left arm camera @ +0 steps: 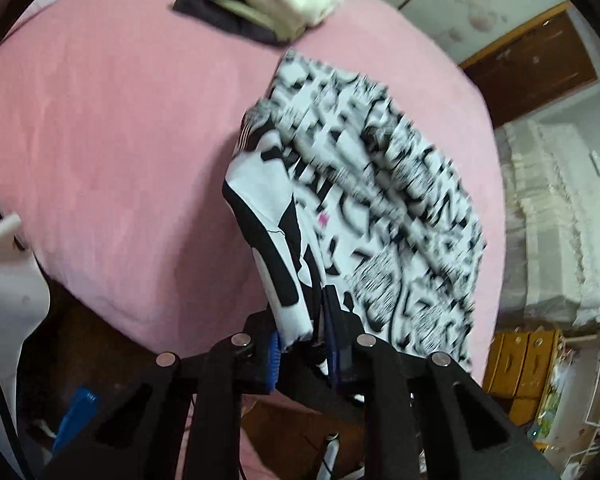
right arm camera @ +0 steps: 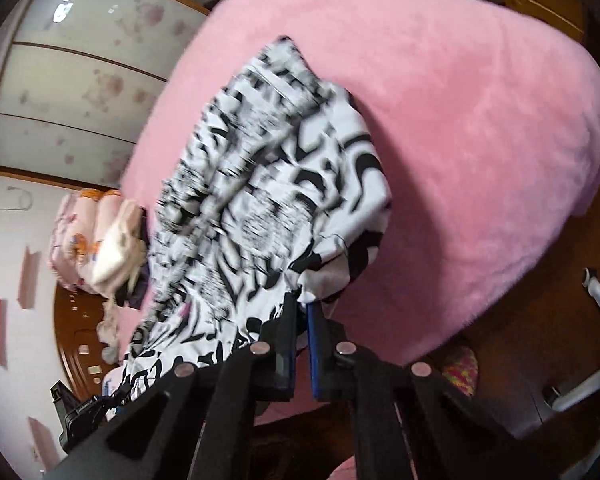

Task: Fold large clothes
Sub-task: 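Lift the folded jacket bundle with both grippers and carry it across the bed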

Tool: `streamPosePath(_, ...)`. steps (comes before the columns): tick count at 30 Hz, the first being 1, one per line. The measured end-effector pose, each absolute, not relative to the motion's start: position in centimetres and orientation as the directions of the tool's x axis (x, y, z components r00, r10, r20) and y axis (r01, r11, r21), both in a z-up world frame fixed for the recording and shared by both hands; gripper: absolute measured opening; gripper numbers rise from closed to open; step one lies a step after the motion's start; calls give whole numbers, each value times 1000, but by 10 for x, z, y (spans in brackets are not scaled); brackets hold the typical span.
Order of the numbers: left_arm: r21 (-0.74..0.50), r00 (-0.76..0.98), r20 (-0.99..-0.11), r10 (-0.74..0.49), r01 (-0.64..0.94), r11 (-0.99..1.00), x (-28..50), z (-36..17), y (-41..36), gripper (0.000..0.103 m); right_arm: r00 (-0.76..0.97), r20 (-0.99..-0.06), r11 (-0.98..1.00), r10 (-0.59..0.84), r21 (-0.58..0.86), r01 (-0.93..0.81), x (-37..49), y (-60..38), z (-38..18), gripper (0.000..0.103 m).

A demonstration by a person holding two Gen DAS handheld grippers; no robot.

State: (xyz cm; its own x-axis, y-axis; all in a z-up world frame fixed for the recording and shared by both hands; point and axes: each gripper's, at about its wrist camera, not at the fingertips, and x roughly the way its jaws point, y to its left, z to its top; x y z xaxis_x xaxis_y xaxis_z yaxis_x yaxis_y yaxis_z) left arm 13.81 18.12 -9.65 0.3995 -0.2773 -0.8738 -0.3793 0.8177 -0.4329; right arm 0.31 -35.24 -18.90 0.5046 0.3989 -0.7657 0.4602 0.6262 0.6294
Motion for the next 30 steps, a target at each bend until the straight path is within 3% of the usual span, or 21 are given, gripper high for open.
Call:
streamPosePath(14,-488,443,-842,-309,-379,786,225,-12,185,12,657,-642,626,396,712,318,104,-372,-93,2)
streamPosePath(22,-519,422,-835,-353,-392,760,317,-10,191,10,688,-647,666,328,675,317,195,-369,-62,2)
streamPosePath(30,-467,411,-863,-295,-426,775,424,-39,185,10,735,-612,665,293,683,304,291,-363,-79,2)
